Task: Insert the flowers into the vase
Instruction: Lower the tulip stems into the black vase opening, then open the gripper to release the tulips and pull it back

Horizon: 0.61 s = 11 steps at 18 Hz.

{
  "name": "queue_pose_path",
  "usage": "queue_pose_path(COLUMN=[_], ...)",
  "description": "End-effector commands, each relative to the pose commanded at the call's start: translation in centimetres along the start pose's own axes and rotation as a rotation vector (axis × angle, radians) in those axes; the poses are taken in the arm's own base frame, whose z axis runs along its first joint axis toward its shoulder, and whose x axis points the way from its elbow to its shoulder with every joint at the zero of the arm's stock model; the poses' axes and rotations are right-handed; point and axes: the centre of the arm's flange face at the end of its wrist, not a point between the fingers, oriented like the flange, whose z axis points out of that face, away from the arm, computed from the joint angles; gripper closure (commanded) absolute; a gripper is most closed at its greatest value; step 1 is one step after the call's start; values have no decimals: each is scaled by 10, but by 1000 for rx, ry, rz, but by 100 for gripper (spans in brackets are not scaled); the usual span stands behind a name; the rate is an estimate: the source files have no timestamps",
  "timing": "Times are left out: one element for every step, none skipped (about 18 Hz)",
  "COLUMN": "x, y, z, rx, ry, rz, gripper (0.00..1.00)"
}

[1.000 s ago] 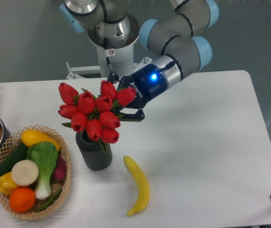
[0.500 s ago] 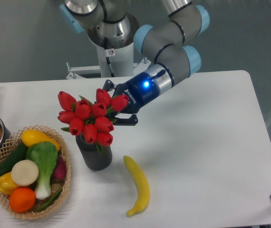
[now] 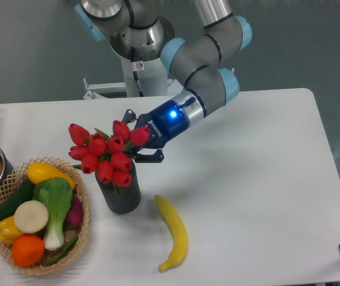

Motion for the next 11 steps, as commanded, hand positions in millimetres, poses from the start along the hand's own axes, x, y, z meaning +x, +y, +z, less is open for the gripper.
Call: queue_pose_path(x=[1, 3, 3, 3, 4, 4, 4, 4, 6, 8, 8], y=[3, 4, 4, 3, 1, -1, -4, -8, -14, -20, -26], z=[0, -1, -2, -4, -7, -12, -16, -21, -24, -29, -41], rx=[-8, -10, -14, -25, -50, -85, -120, -152, -179, -200, -223], ry=[-1, -3, -7, -13, -26, -44, -62, -80, -93, -112, -144], rz=[-8, -11, -8, -8, 0, 13, 26, 43, 61, 77, 93], gripper=[1, 0, 0, 0, 0, 0, 0, 0, 0, 0, 0])
